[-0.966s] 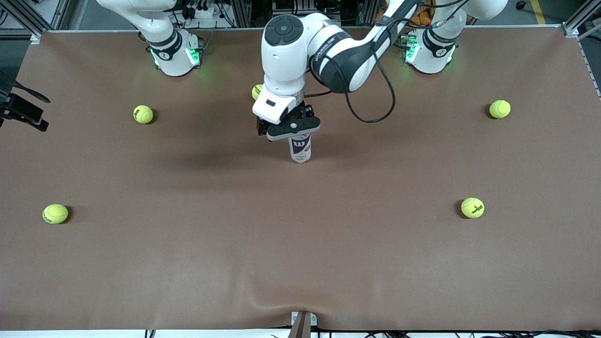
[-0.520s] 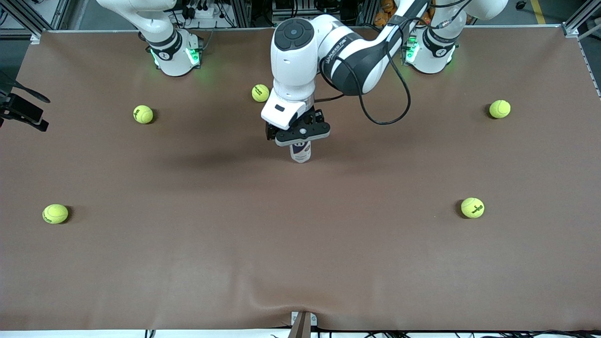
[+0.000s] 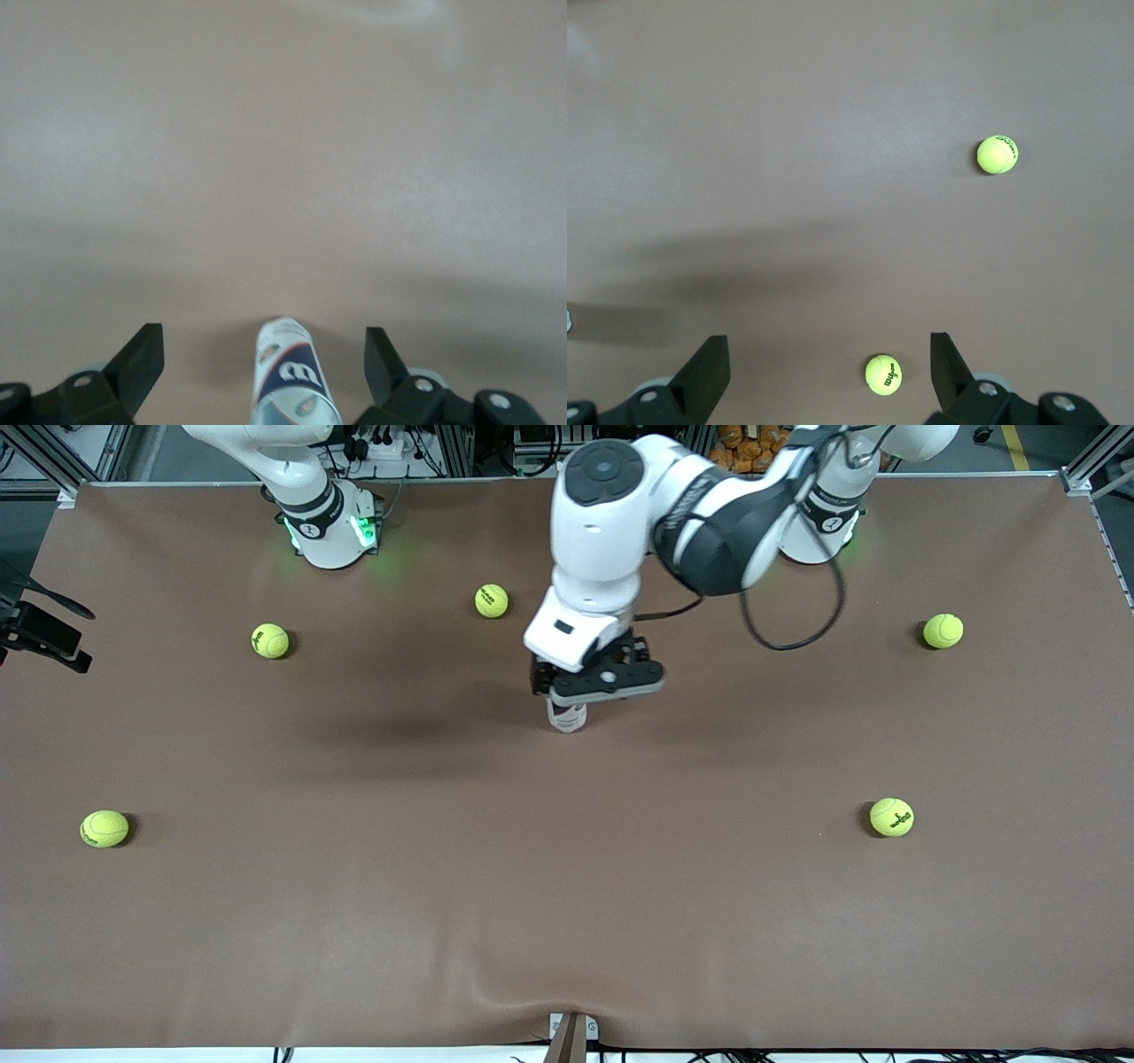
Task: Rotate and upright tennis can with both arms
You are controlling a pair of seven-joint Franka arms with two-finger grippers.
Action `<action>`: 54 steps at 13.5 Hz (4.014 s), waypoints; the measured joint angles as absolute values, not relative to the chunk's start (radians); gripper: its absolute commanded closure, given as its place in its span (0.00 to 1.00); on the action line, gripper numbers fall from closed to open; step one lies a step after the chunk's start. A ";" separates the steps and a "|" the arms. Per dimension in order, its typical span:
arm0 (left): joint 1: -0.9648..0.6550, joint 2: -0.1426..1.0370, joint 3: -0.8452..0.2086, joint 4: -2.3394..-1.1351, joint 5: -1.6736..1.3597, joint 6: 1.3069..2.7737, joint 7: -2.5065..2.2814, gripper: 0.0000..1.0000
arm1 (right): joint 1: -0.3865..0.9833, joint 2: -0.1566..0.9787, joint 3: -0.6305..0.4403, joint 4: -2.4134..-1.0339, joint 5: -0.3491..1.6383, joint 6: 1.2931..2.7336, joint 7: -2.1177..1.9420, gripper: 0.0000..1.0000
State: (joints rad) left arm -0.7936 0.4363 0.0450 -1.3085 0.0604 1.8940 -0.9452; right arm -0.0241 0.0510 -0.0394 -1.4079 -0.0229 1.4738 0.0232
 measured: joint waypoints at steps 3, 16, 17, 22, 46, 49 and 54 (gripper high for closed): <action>-0.721 0.395 0.048 -1.309 0.060 1.876 -0.879 0.00 | -0.024 0.051 -0.040 -1.408 -0.023 1.469 0.023 0.00; -0.444 0.352 0.050 -1.311 0.060 1.855 -0.657 0.00 | -0.024 0.052 -0.038 -1.410 -0.023 1.464 0.023 0.00; -0.429 0.352 0.050 -1.311 0.060 1.855 -0.639 0.00 | -0.024 0.052 -0.038 -1.410 -0.023 1.464 0.023 0.00; -0.334 0.340 0.011 -1.311 0.060 1.850 -0.595 0.00 | -0.024 0.052 -0.038 -1.410 -0.023 1.464 0.023 0.00; -0.041 -0.073 0.037 -1.637 -0.016 1.693 -0.057 0.00 | -0.024 0.054 -0.038 -1.410 -0.023 1.464 0.023 0.00; -0.044 -0.035 0.032 -1.576 -0.013 1.677 -0.057 0.00 | -0.024 0.054 -0.038 -1.410 -0.023 1.464 0.023 0.00; -0.046 -0.024 0.029 -1.566 -0.013 1.666 -0.057 0.00 | -0.024 0.054 -0.038 -1.410 -0.023 1.464 0.023 0.00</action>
State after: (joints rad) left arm -0.0458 -0.0237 0.0289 -1.5663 -0.0131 1.6657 -0.0572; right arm -0.0237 0.0541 -0.0378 -1.4104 -0.0229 1.4644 0.0233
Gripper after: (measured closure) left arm 0.000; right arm 0.000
